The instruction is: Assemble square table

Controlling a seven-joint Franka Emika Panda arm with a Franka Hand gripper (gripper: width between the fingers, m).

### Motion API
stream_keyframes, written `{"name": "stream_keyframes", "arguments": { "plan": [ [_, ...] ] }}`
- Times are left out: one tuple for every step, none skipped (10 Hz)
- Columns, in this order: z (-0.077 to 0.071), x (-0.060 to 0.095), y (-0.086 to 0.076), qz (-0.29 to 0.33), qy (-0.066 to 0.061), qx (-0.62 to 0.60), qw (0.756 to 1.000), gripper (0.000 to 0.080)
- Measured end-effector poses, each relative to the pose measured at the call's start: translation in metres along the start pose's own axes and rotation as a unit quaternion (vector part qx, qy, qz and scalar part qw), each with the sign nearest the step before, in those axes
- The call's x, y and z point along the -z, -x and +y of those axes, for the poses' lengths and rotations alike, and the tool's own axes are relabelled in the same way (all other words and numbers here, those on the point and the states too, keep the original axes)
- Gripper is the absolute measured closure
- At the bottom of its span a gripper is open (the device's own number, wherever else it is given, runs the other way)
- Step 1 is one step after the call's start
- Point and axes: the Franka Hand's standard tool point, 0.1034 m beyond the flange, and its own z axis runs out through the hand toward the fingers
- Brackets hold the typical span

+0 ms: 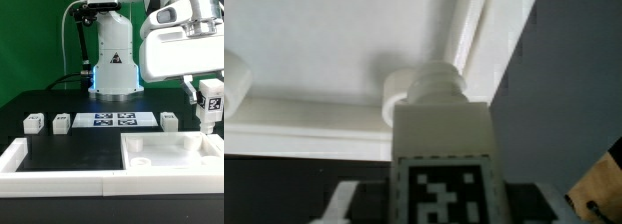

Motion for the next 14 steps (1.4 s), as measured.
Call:
{"name": "stream_keyframes", "arguments": {
  "plan": [
    [0.000, 0.000, 0.000, 0.000, 0.000, 0.000, 1.000, 0.0512],
    [0.001, -0.002, 0.000, -0.001, 0.000, 0.002, 1.000, 0.0512],
    [0.008, -0.010, -0.004, -0.002, 0.001, 0.009, 1.000, 0.0512],
    [0.012, -0.016, -0.018, 0.001, 0.000, 0.007, 1.000, 0.0512],
    [0.016, -0.017, -0.027, 0.007, 0.001, 0.008, 1.000, 0.0512],
    [0.018, -0.022, -0.027, 0.006, 0.001, 0.007, 1.000, 0.0512],
    [0.018, -0.029, -0.026, 0.003, 0.000, 0.006, 1.000, 0.0512],
    [0.017, -0.034, -0.027, 0.003, -0.001, 0.005, 1.000, 0.0512],
    [0.016, -0.040, -0.026, 0.002, -0.001, 0.004, 1.000, 0.0512],
    [0.014, -0.046, -0.026, 0.005, -0.002, 0.004, 1.000, 0.0512],
    [0.010, -0.049, -0.026, 0.005, -0.003, 0.004, 1.000, 0.0512],
    [0.010, -0.050, -0.025, 0.005, -0.003, 0.004, 1.000, 0.0512],
    [0.011, -0.050, -0.025, 0.005, -0.003, 0.005, 1.000, 0.0512],
    [0.011, -0.053, -0.022, 0.003, -0.002, 0.005, 1.000, 0.0512]
  ]
}}
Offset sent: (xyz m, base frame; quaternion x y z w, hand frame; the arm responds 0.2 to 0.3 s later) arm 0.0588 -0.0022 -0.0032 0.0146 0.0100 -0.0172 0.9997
